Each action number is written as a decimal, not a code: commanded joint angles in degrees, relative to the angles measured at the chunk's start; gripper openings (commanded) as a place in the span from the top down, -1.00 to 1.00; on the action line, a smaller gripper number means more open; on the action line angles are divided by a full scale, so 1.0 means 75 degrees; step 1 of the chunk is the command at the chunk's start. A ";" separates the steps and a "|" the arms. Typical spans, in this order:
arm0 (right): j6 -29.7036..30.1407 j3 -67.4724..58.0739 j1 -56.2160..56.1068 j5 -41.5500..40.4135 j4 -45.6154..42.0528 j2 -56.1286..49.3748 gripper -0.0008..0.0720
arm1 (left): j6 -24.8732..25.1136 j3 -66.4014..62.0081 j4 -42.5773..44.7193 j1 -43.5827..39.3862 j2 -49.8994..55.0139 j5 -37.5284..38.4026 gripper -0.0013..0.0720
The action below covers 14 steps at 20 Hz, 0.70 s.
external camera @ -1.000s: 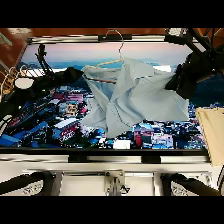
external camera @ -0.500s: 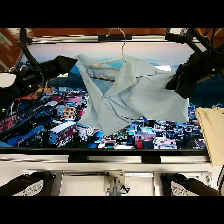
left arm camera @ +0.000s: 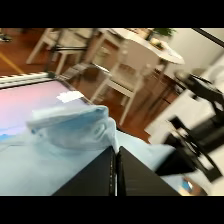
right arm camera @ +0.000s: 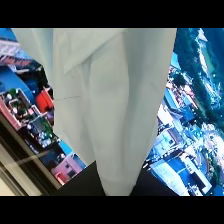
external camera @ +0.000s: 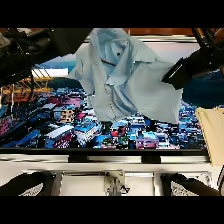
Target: Fold the shirts.
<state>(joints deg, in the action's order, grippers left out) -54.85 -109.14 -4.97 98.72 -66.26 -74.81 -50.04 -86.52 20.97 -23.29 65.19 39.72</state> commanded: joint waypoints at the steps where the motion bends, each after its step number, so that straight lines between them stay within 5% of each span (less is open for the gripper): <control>1: -0.0851 -0.0009 0.0006 -0.0597 0.0256 0.0017 0.78 | -0.0248 -0.0356 0.1370 -0.0548 -0.0041 0.0985 0.83; 4: -0.0985 -0.0009 0.0006 -0.0743 0.0373 0.0157 0.78 | -0.1848 -0.0356 0.4118 -0.0440 -0.0090 0.1894 0.83; 9: -0.1084 -0.0009 0.0003 -0.1148 0.0720 0.0708 0.78 | -0.2629 -0.0353 0.6062 -0.0341 -0.0061 0.2165 0.79; 12: -0.1241 -0.0009 0.0003 -0.1376 0.0909 0.1003 0.78 | -0.2632 -0.0361 0.6067 -0.0341 -0.0079 0.2157 -0.25; 14: -0.1352 -0.0009 0.0003 -0.1504 0.0909 0.1142 0.78 | -0.2629 -0.0475 0.6067 -0.0321 -0.0079 0.2090 -0.31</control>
<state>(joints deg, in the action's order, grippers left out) -63.61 -109.14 -4.95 89.38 -60.34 -67.94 -68.66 -89.45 63.86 -25.82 64.66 55.27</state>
